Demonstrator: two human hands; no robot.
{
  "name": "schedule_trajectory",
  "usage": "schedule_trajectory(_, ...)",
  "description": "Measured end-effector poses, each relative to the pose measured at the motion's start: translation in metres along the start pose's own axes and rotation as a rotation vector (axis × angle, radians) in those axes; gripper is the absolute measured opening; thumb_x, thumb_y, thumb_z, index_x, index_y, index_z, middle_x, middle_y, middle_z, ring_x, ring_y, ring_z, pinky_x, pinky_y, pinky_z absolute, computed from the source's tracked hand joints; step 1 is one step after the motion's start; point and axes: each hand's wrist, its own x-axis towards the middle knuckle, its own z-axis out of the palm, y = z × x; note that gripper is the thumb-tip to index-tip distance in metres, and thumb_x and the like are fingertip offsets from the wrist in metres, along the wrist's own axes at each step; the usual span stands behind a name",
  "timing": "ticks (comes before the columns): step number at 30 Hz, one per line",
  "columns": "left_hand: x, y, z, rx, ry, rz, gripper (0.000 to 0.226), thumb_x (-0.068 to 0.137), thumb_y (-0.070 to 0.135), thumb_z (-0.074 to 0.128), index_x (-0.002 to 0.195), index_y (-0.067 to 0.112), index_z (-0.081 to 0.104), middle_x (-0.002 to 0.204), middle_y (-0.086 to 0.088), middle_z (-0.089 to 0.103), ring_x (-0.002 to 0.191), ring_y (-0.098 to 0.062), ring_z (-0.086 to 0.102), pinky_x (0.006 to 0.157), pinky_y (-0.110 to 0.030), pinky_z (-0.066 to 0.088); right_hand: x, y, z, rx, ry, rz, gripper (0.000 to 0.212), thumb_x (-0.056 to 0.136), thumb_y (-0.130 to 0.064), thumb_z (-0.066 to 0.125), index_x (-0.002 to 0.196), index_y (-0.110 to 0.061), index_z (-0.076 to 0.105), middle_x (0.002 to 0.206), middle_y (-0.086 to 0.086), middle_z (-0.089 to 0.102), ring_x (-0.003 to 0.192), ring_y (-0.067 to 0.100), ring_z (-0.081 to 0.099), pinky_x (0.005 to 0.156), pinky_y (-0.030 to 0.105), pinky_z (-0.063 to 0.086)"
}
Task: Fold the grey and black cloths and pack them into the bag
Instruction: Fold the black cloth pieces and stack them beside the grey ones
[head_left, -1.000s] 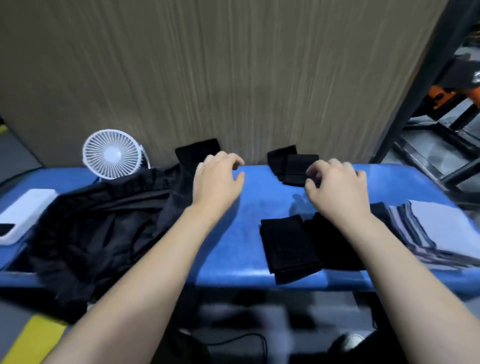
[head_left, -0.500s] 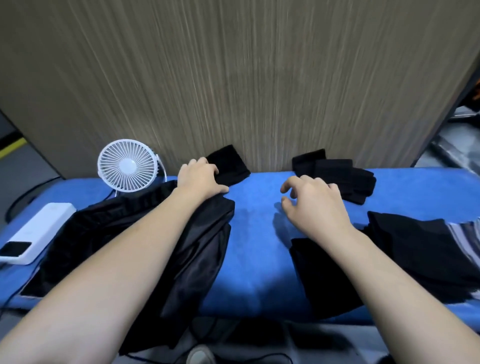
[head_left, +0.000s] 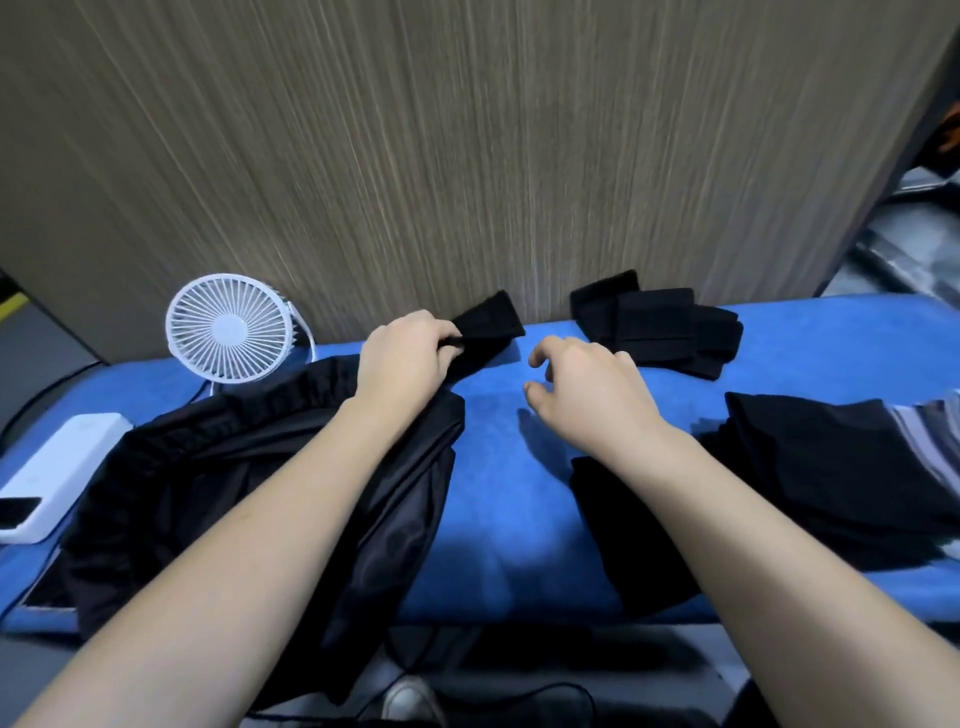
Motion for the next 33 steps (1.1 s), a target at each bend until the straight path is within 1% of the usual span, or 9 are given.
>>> schedule_trajectory(5, -0.022, 0.038, -0.016, -0.106, 0.11, 0.164, 0.015, 0.095, 0.033, 0.061, 0.104, 0.029, 0.072, 0.099, 0.008, 0.063, 0.096, -0.017, 0.061, 0.07, -0.039, 0.053, -0.002, -0.001, -0.001, 0.054, 0.059, 0.025, 0.072, 0.09, -0.035, 0.065, 0.148, -0.023, 0.024, 0.128, 0.008, 0.055, 0.114, 0.033, 0.058, 0.095, 0.045, 0.041)
schedule_trajectory(8, -0.034, 0.052, -0.021, -0.082, 0.145, 0.278, 0.01, 0.093, 0.028, 0.065, 0.099, 0.023, 0.072, 0.095, 0.007, 0.062, 0.087, -0.022, 0.061, 0.064, -0.039, 0.051, -0.002, -0.001, -0.007, 0.071, 0.152, 0.048, 0.089, 0.089, -0.026, 0.067, 0.156, -0.03, 0.009, 0.122, 0.008, 0.05, 0.094, 0.033, 0.058, 0.087, 0.044, 0.046)
schedule_trajectory(11, -0.045, 0.057, -0.026, -0.088, 0.168, 0.325, 0.009, 0.092, 0.017, 0.065, 0.097, 0.022, 0.071, 0.093, 0.006, 0.061, 0.081, -0.022, 0.058, 0.063, -0.039, 0.049, -0.001, 0.004, -0.009, 0.057, 0.244, 0.046, 0.068, 0.09, -0.016, 0.062, 0.147, -0.034, 0.031, 0.106, 0.004, 0.044, 0.076, 0.027, 0.053, 0.069, 0.037, 0.042)
schedule_trajectory(13, -0.052, 0.056, -0.027, -0.108, 0.18, 0.327, 0.015, 0.091, 0.015, 0.063, 0.102, 0.023, 0.071, 0.095, 0.006, 0.062, 0.082, -0.021, 0.058, 0.065, -0.036, 0.048, 0.001, 0.007, -0.006, 0.044, 0.32, 0.014, 0.033, 0.087, -0.011, 0.062, 0.116, -0.024, 0.055, 0.099, 0.002, 0.044, 0.079, 0.027, 0.054, 0.062, 0.036, 0.039)
schedule_trajectory(15, -0.057, 0.053, -0.026, -0.149, 0.161, 0.256, 0.022, 0.091, 0.014, 0.062, 0.11, 0.023, 0.068, 0.101, 0.007, 0.061, 0.088, -0.019, 0.058, 0.068, -0.032, 0.045, 0.001, 0.007, -0.005, 0.074, 0.388, -0.045, 0.017, 0.081, -0.012, 0.065, 0.094, -0.017, 0.056, 0.097, 0.002, 0.045, 0.085, 0.026, 0.05, 0.066, 0.038, 0.042)
schedule_trajectory(18, -0.061, 0.045, -0.017, -0.241, 0.048, 0.037, 0.03, 0.088, 0.016, 0.063, 0.116, 0.025, 0.059, 0.112, 0.01, 0.055, 0.104, -0.014, 0.056, 0.077, -0.033, 0.046, 0.0, 0.0, -0.01, 0.286, 0.417, -0.142, 0.015, 0.074, -0.016, 0.062, 0.078, -0.014, 0.048, 0.091, 0.002, 0.054, 0.084, 0.027, 0.049, 0.075, 0.042, 0.044)
schedule_trajectory(22, -0.065, 0.033, -0.004, -0.39, -0.121, -0.231, 0.029, 0.087, 0.018, 0.066, 0.113, 0.028, 0.056, 0.118, 0.01, 0.055, 0.102, -0.011, 0.058, 0.078, -0.03, 0.045, -0.003, -0.005, -0.015, 0.542, 0.393, -0.066, 0.022, 0.076, -0.014, 0.054, 0.07, -0.016, 0.033, 0.059, 0.004, 0.046, 0.063, 0.031, 0.043, 0.058, 0.043, 0.042)
schedule_trajectory(28, -0.06, 0.034, -0.004, -0.644, -0.144, -0.346, 0.009, 0.097, 0.024, 0.058, 0.09, 0.028, 0.06, 0.094, 0.005, 0.067, 0.088, -0.014, 0.064, 0.074, -0.031, 0.047, -0.01, -0.009, -0.036, 0.85, 0.558, -0.094, 0.021, 0.073, 0.002, 0.05, 0.069, -0.008, 0.032, 0.064, 0.017, 0.034, 0.062, 0.017, 0.026, 0.054, 0.029, 0.025)
schedule_trajectory(33, -0.054, 0.03, -0.011, -0.921, -0.058, -0.321, 0.026, 0.096, 0.035, 0.058, 0.089, 0.011, 0.065, 0.08, 0.004, 0.065, 0.076, -0.01, 0.058, 0.074, -0.035, 0.044, -0.013, -0.006, -0.053, 1.052, 0.687, -0.037, 0.023, 0.071, 0.007, 0.047, 0.079, -0.012, 0.035, 0.068, 0.0, 0.032, 0.062, 0.007, 0.029, 0.056, 0.024, 0.029)
